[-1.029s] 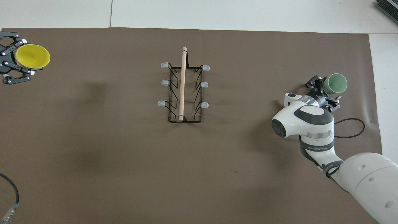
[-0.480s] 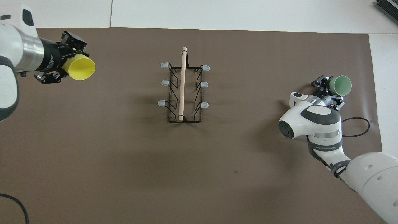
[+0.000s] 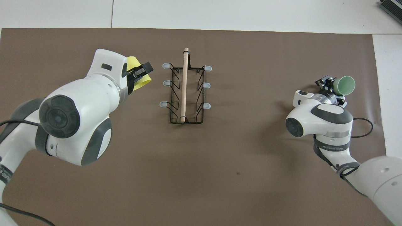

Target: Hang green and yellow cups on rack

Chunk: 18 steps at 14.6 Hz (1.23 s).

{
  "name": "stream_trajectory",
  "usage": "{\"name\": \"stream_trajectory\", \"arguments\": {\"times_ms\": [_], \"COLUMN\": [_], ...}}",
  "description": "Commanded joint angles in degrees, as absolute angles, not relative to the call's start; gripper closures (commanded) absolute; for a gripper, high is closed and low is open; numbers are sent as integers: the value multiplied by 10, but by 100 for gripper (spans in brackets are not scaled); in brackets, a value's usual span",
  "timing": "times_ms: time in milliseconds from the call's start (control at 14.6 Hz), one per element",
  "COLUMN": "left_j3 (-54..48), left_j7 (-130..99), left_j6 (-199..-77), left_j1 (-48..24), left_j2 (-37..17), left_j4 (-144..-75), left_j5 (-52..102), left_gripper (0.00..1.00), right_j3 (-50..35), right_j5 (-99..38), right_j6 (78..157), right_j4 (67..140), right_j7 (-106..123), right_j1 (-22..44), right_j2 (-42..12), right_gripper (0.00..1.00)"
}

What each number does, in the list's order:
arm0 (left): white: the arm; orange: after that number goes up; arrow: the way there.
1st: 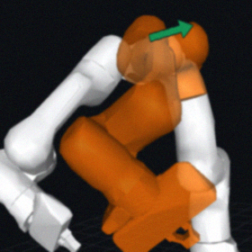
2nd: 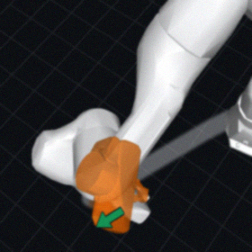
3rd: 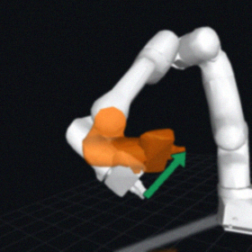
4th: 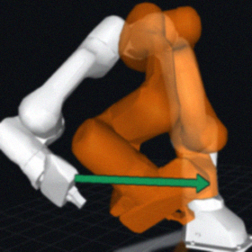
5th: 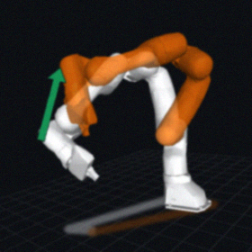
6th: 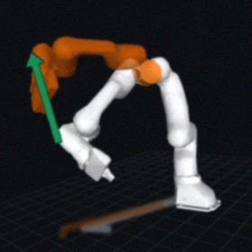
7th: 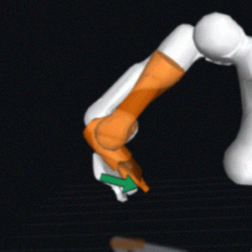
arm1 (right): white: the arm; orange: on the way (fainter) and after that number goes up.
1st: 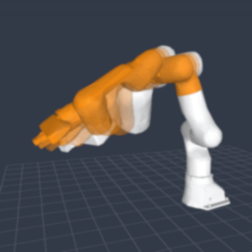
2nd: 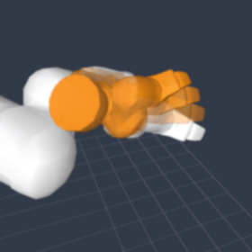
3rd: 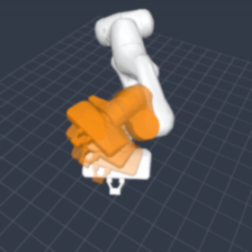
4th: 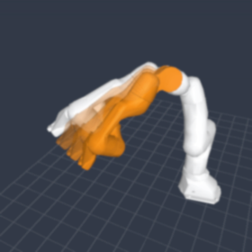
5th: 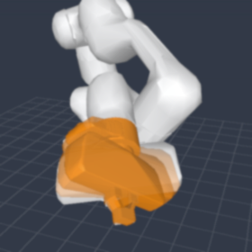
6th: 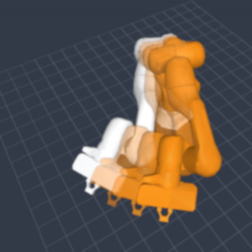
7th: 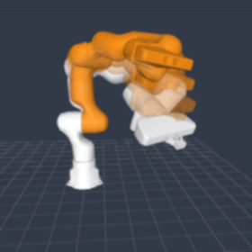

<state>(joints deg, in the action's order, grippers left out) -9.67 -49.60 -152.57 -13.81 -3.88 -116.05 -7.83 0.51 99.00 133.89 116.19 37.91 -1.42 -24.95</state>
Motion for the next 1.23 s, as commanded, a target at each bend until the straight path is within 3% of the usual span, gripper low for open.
{"name": "stream_trajectory", "arguments": {"times_ms": [0,274,549,960,1029,1166], "left_j3": [-113,-132,-155,-168,-170,-174], "left_j7": [-493,-493,-493,-496,-494,-493], "left_j6": [-1612,-1697,-1699,-1656,-1638,-1624], "left_j1": [-131,-133,-132,-131,-132,-131], "left_j2": [-13,-7,2,13,14,17], "left_j4": [-1231,-1293,-1309,-1323,-1321,-1320], "left_j5": [-109,-112,-112,-113,-113,-113], "left_gripper": [100,100,100,100,96,65], "right_j3": [-1,-3,-11,-54,-54,-52], "right_j5": [933,902,679,340,285,163], "right_j6": [1438,1460,1450,1235,1210,1185], "right_j4": [1168,1193,1200,1091,1079,1072], "right_j7": [454,474,604,768,774,796], "right_j1": [-67,-69,-68,-69,-70,-79], "right_j2": [-208,-155,-116,-98,-91,-72], "right_gripper": [60,60,60,60,61,61]}}
